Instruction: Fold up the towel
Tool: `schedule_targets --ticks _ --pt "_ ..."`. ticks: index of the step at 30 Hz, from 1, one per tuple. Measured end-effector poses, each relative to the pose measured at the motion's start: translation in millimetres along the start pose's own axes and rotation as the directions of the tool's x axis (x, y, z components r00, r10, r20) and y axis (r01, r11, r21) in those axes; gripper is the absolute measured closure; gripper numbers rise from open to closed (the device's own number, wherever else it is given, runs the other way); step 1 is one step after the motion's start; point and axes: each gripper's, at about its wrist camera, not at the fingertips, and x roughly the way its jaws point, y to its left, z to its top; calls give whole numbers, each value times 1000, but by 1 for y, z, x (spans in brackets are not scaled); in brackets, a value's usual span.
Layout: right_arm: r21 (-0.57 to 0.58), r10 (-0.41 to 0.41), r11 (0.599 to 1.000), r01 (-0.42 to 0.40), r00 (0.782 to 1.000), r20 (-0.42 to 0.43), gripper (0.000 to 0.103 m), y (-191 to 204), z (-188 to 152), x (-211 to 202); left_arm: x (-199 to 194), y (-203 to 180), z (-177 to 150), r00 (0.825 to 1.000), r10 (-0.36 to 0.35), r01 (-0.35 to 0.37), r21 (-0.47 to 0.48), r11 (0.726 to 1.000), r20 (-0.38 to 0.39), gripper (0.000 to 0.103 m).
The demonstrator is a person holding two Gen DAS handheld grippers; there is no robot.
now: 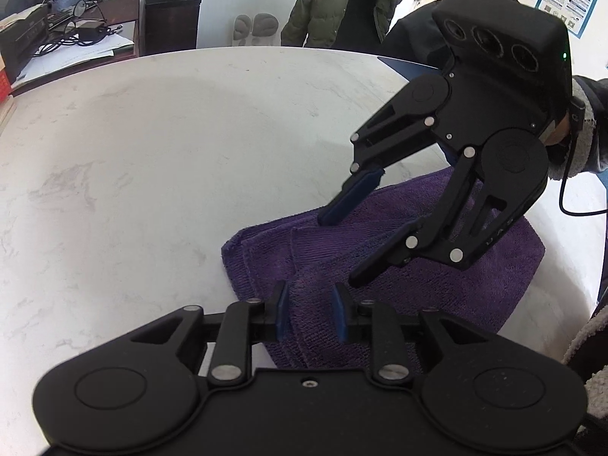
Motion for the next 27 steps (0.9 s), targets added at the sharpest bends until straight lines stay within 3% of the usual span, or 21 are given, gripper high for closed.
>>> schedule_targets --ticks 3,4,5,10,14,25,27 --pt "-2 2 1000 -2 1000 2 55 2 -2 1 1 1 -1 1000 -7 7 5 1000 -11 77" --pt "-2 4 1000 -4 1000 2 58 2 -1 1 2 1 -1 1000 -9 9 8 1000 -14 77" --pt "-5 12 1000 -12 1000 9 69 3 -1 -1 1 2 -2 1000 -10 10 8 1000 -15 76" --pt "-22 42 999 -42 999 19 85 6 1 -3 3 8 -4 1000 -18 18 -2 1000 -7 76" --pt "-34 79 996 -78 997 23 85 8 0 -3 6 10 -3 999 -34 34 0 999 5 74" --pt "20 32 999 -33 999 34 85 -8 -6 -9 5 6 0 996 -90 89 69 994 17 80" --pt "29 38 999 -39 999 27 81 -13 -6 -8 2 5 2 994 -108 106 78 991 26 80"
